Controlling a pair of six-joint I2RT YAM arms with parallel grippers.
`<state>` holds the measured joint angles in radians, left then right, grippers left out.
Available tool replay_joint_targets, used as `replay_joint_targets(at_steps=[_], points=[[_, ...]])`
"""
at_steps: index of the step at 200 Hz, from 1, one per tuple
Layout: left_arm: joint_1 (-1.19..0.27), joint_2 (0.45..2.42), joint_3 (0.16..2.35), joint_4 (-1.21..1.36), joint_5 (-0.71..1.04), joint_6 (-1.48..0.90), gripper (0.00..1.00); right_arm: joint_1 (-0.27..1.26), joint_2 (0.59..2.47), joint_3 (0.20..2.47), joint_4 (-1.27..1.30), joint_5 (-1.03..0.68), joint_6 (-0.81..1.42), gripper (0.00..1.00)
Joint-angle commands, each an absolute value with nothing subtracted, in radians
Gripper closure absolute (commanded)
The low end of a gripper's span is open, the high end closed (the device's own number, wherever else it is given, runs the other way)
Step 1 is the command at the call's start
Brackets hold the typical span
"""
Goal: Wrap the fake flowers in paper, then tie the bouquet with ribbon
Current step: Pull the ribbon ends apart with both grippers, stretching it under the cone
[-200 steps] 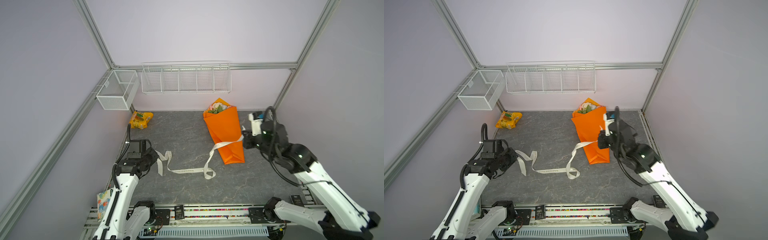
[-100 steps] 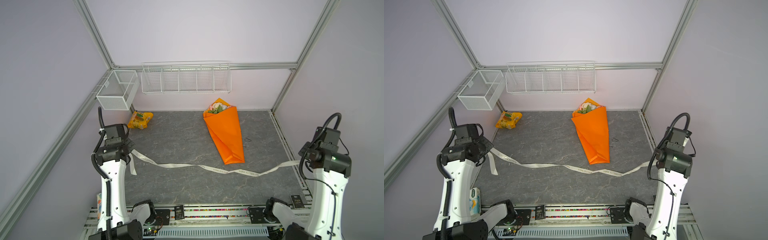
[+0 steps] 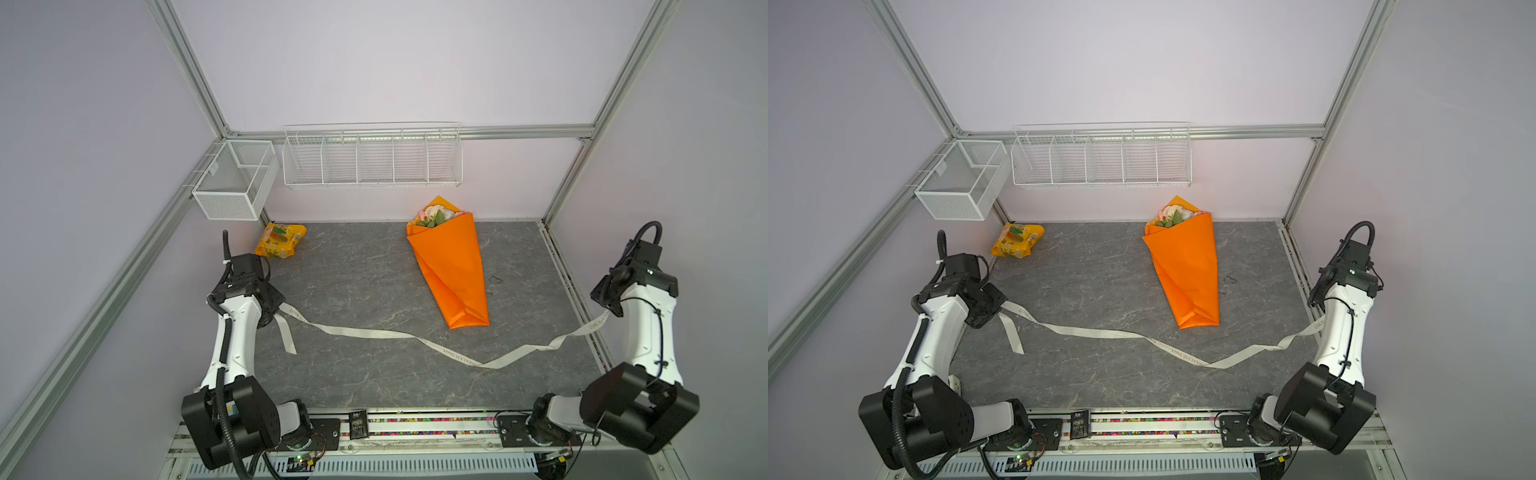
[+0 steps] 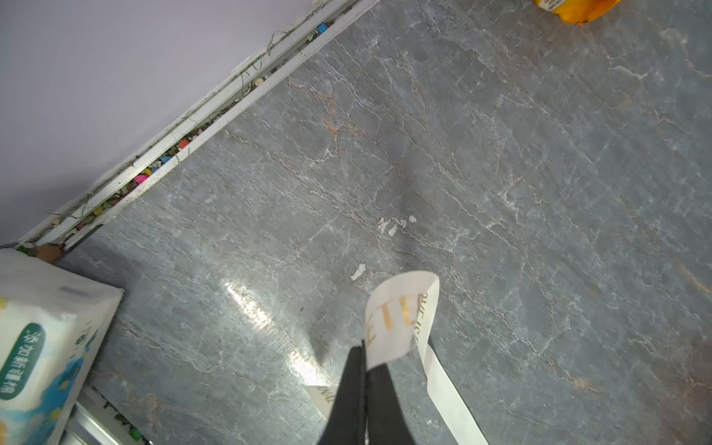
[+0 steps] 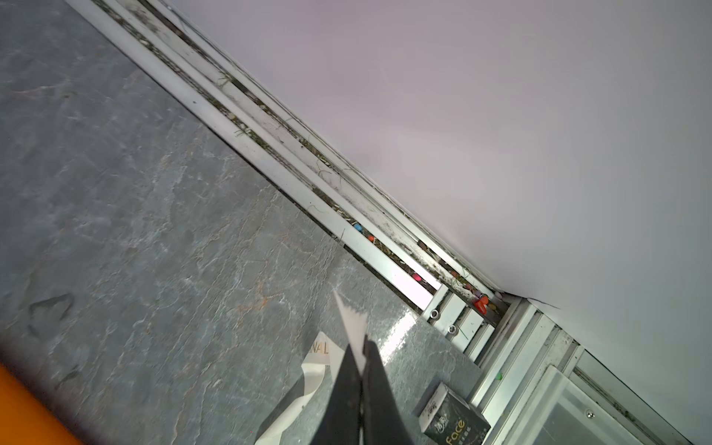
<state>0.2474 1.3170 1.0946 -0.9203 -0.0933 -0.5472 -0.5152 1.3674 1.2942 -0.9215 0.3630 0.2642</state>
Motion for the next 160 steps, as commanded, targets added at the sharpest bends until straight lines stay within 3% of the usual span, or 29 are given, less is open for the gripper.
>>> replay_joint_targets(at_steps=[1,27,50,88,156,160], points=[[0.258,1.364,1.148,-0.911,-0.159,-0.518,1.00,-0.517,1.387,1.315,-0.853,0.487,0.257,0.94],[0.341,1.393,1.160,-0.907,-0.313,-0.507,1.00,-0.492,1.426,1.307,-0.749,0.386,0.217,0.94],[0.428,1.432,1.184,-0.885,-0.235,-0.515,1.00,-0.426,1.488,1.369,-0.723,0.424,0.181,0.94],[0.439,1.489,1.229,-0.872,-0.215,-0.533,1.00,-0.411,1.536,1.444,-0.681,0.539,0.158,0.94],[0.443,1.566,1.333,-0.884,-0.171,-0.526,1.00,-0.378,1.654,1.517,-0.676,0.520,0.147,0.92],[0.443,1.570,1.334,-0.884,-0.166,-0.526,0.92,-0.374,1.661,1.519,-0.686,0.518,0.148,0.90]])
